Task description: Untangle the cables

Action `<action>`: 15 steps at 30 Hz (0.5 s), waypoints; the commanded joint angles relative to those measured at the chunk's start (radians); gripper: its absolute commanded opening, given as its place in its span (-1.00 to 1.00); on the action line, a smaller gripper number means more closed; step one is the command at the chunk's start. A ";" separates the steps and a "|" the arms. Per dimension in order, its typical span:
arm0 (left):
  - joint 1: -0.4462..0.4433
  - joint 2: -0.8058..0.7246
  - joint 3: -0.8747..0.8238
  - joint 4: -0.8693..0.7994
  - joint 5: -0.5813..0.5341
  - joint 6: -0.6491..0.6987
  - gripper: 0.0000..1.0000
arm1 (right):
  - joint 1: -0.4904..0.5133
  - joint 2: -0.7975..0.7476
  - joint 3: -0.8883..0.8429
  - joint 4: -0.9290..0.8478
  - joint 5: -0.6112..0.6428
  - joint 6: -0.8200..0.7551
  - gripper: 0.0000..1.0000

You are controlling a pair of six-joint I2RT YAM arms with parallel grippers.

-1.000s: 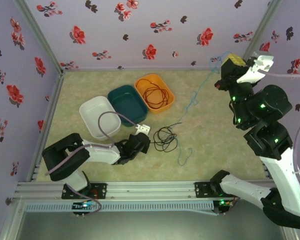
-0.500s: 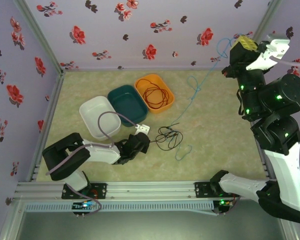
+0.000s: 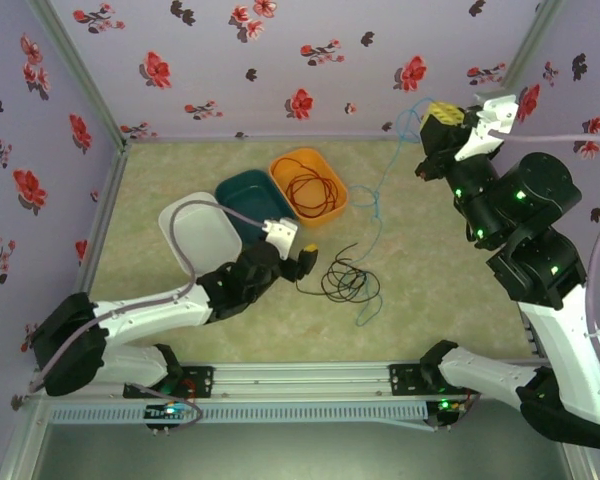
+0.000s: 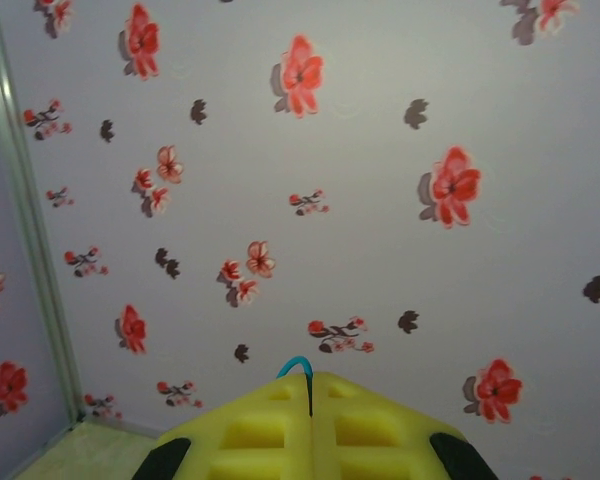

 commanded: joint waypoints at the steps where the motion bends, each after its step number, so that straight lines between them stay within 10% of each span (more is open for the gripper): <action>1: 0.024 -0.040 0.095 -0.037 0.034 0.149 0.80 | -0.007 -0.014 -0.014 0.006 -0.098 0.007 -1.00; 15: 0.117 0.046 0.277 0.016 0.345 0.287 0.84 | -0.007 -0.020 -0.054 0.037 -0.174 0.050 -1.00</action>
